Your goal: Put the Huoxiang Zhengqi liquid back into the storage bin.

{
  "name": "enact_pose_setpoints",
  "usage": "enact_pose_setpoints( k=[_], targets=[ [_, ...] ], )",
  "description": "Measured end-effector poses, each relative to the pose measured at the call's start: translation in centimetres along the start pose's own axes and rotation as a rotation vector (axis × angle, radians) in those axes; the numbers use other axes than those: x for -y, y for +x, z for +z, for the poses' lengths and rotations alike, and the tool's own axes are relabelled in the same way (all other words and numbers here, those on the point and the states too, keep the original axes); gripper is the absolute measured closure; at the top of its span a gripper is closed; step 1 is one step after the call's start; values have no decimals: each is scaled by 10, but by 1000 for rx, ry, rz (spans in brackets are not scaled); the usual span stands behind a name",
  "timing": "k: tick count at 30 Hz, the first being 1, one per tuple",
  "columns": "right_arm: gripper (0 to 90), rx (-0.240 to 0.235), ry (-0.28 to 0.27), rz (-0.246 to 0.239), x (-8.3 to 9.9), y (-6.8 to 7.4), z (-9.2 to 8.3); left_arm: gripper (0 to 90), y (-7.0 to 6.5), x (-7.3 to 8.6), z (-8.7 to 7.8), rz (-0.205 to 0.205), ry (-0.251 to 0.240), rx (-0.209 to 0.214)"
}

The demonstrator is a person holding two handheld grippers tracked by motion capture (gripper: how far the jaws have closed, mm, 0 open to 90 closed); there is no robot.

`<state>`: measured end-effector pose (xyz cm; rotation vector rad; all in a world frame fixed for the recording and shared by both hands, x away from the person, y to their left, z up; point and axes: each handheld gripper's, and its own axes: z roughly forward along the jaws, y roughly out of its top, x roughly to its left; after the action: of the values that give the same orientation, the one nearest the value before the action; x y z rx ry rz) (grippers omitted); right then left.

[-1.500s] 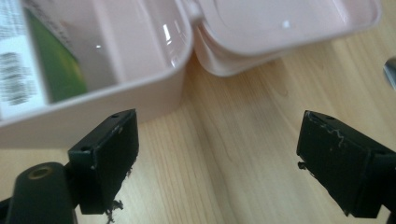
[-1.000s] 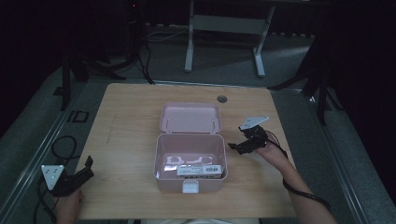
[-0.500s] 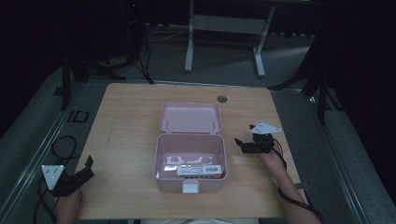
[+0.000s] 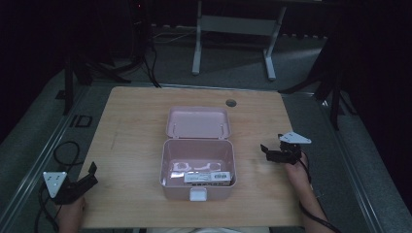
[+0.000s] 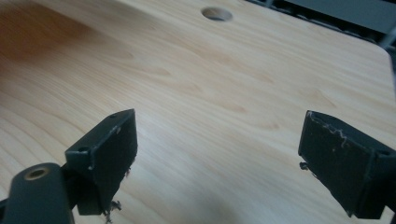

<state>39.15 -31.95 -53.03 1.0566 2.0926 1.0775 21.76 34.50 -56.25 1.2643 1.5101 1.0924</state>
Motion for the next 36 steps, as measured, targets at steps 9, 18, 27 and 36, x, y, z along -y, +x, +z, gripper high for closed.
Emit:
enact_pose_setpoints(
  k=[9,18,27,36],
  targets=[
    [114,32,-11,82,20,-16,-17,22,0,0,0,-2,0,0],
    [114,57,-16,137,33,-22,-29,21,0,0,0,1,-1,0],
    [115,124,-20,218,47,-33,-42,22,-1,0,0,2,-7,1],
    [116,140,-21,235,50,-34,-43,21,0,0,-1,1,-7,1]
  ],
)
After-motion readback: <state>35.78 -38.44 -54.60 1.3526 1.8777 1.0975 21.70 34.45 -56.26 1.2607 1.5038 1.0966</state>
